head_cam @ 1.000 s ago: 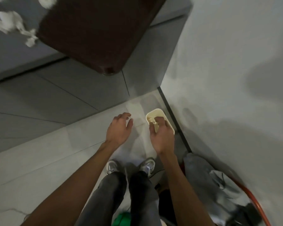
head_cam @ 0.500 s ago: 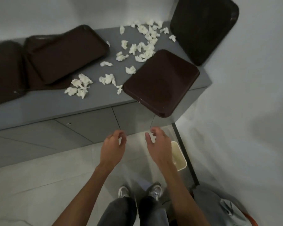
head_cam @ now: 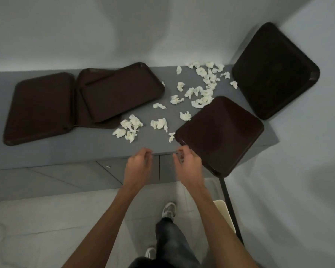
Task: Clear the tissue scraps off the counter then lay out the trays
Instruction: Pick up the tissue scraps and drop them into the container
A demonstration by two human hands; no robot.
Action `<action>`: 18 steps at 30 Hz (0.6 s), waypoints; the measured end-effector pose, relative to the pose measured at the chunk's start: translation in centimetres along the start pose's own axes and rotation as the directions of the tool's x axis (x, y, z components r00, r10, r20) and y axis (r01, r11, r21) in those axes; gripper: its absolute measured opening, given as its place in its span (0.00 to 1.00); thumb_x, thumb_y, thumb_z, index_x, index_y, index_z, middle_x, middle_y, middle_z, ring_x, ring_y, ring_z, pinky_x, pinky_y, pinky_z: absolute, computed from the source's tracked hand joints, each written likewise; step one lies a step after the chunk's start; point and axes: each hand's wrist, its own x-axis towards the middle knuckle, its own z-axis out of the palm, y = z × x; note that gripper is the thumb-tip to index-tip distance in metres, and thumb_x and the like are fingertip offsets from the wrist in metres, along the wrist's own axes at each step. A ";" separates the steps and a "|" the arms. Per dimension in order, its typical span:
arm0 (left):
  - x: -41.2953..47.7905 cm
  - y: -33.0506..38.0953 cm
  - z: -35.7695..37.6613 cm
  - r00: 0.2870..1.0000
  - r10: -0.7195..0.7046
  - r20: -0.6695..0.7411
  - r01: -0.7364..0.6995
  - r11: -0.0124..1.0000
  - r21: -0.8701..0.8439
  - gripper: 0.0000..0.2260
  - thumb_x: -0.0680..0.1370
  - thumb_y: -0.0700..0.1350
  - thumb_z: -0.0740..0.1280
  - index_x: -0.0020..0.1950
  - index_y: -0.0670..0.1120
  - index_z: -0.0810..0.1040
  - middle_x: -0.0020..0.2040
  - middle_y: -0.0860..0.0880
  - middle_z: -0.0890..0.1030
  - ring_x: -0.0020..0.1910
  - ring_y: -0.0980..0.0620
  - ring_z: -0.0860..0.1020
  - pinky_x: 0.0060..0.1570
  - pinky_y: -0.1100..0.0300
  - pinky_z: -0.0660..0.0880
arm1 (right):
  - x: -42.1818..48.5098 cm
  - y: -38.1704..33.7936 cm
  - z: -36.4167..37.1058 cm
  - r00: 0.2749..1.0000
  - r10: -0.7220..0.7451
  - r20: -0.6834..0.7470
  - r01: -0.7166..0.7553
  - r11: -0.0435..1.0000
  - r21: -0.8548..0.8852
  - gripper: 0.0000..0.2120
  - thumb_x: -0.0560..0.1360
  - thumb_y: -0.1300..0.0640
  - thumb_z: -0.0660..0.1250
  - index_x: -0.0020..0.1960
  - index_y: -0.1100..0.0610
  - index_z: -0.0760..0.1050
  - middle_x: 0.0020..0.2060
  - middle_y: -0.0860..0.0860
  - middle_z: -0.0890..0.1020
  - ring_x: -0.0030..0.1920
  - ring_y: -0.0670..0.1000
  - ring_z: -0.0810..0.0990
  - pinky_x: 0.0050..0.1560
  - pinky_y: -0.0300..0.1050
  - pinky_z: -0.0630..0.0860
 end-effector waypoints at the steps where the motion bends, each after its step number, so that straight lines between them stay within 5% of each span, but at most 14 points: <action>1: 1.1 0.1 0.0 1.000 -0.005 0.000 0.005 1.000 0.012 0.06 0.82 0.47 0.65 0.58 0.54 0.78 0.48 0.52 0.84 0.46 0.50 0.83 0.46 0.49 0.81 | 1.2 -0.1 0.1 1.000 -0.008 0.005 0.008 1.000 -0.011 0.08 0.82 0.51 0.69 0.59 0.52 0.77 0.51 0.50 0.83 0.49 0.50 0.82 0.49 0.49 0.82; 11: 12.0 1.2 1.3 1.000 0.014 -0.007 -0.014 0.996 0.087 0.08 0.82 0.43 0.64 0.59 0.52 0.79 0.49 0.53 0.83 0.46 0.55 0.81 0.47 0.54 0.80 | 14.5 1.4 -0.1 1.000 -0.014 -0.012 0.013 0.998 -0.055 0.12 0.80 0.58 0.71 0.62 0.52 0.74 0.55 0.51 0.81 0.52 0.51 0.82 0.52 0.48 0.82; 18: 18.6 2.3 2.6 0.998 0.063 0.021 -0.066 0.984 0.165 0.09 0.80 0.41 0.65 0.60 0.48 0.78 0.52 0.47 0.83 0.49 0.45 0.82 0.48 0.48 0.80 | 22.3 3.9 -0.4 0.996 0.056 0.073 -0.041 0.981 -0.188 0.16 0.80 0.56 0.71 0.66 0.53 0.74 0.63 0.56 0.78 0.59 0.56 0.80 0.55 0.50 0.80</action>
